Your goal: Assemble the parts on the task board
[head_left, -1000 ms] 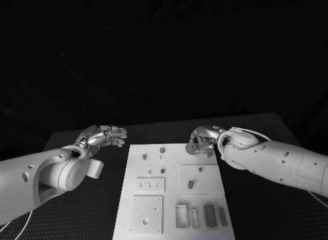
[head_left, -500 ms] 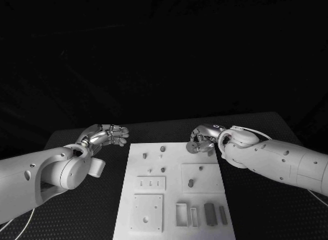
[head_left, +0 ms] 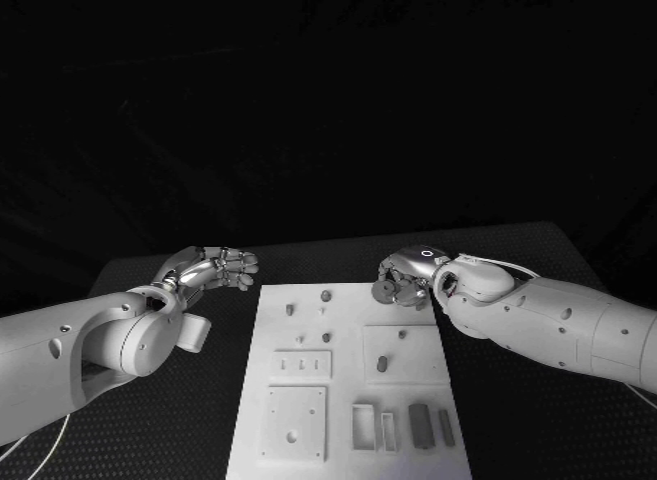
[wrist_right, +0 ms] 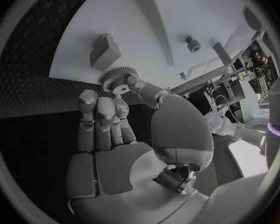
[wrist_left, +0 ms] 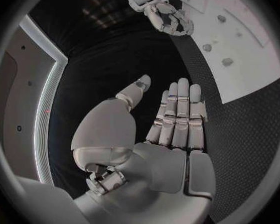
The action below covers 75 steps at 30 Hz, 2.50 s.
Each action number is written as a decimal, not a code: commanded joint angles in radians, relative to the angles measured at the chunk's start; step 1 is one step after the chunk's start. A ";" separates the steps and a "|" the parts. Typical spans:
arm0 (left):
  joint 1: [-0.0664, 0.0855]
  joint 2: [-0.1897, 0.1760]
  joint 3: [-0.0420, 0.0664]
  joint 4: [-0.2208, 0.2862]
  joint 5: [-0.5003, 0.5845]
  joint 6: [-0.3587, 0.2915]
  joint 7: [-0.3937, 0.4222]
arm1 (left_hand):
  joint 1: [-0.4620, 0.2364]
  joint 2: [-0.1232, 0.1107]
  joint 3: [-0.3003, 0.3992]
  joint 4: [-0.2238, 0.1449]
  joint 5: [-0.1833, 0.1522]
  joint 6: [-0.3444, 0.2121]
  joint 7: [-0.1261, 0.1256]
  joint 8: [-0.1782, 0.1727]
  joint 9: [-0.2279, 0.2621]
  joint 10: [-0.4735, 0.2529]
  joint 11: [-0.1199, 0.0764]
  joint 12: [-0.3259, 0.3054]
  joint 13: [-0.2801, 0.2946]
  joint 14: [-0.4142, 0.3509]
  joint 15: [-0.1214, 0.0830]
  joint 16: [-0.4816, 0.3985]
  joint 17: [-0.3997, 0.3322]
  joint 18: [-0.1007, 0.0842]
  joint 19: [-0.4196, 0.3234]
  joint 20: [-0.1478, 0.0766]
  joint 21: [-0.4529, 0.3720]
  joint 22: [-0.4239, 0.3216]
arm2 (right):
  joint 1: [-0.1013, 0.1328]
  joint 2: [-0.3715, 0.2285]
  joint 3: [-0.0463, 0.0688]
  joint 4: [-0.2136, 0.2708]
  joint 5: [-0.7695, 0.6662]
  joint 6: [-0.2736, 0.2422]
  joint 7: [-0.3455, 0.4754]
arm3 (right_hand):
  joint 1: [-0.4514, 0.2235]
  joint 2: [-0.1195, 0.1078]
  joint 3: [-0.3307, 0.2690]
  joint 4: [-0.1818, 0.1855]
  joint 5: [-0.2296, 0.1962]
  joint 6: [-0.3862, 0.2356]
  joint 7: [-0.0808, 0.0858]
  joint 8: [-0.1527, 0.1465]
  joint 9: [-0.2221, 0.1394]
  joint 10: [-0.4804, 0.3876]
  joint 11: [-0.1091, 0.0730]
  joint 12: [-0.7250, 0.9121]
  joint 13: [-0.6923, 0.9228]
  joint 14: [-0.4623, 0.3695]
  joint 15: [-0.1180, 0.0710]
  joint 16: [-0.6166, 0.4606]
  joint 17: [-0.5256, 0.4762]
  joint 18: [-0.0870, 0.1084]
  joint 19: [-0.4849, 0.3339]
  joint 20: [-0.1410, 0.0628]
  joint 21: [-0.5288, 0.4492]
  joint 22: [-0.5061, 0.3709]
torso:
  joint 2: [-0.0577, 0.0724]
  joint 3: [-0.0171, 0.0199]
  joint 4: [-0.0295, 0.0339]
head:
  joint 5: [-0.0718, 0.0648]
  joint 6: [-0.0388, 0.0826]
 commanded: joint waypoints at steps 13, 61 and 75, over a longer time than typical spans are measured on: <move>0.001 0.000 0.001 0.003 -0.005 0.009 0.005 | -0.008 0.004 0.003 -0.005 -0.005 -0.001 0.006 -0.004 -0.001 -0.004 0.003 -0.007 -0.001 0.004 0.004 -0.004 0.002 0.016 -0.010 0.000 0.006 0.018 | -0.021 -0.012 -0.014 0.035 -0.056 0.017 -0.041 | -0.028 -0.005 0.003 0.023 0.000 0.124 -0.020 0.023 0.023 -0.048 -0.030 -0.009 -0.003 0.007 -0.011 -0.007 0.003 0.064 0.010 0.003 0.008 0.006 | 0.000 -0.0017 0.0004 | 0.001 0.003; 0.001 0.014 0.001 -0.002 -0.005 0.015 0.007 | -0.011 0.004 0.003 -0.007 -0.005 0.000 0.006 -0.003 0.000 -0.002 0.002 -0.009 0.000 0.003 0.005 -0.007 0.004 0.016 -0.012 0.001 0.006 0.018 | -0.034 0.188 -0.031 0.118 -0.247 -0.129 -0.164 | -0.007 -0.056 0.033 0.054 -0.001 0.132 -0.026 0.022 0.037 -0.024 -0.036 -0.021 -0.008 0.028 -0.017 -0.012 0.003 0.064 0.032 -0.010 0.014 -0.004 | 0.001 -0.0015 0.0078 | 0.021 0.003; 0.001 0.016 0.001 -0.004 -0.005 0.016 0.006 | -0.012 0.004 0.003 -0.008 -0.005 0.000 0.006 -0.003 0.000 -0.002 0.003 -0.009 0.000 0.003 0.005 -0.008 0.005 0.016 -0.012 0.001 0.007 0.018 | -0.035 0.200 -0.033 0.096 -0.237 -0.097 -0.163 | -0.009 -0.057 0.031 0.054 -0.001 0.129 -0.025 0.019 0.037 -0.024 -0.036 -0.023 -0.009 0.027 -0.016 -0.015 0.000 0.064 0.033 -0.009 0.014 -0.005 | 0.001 -0.0008 0.0051 | 0.023 0.002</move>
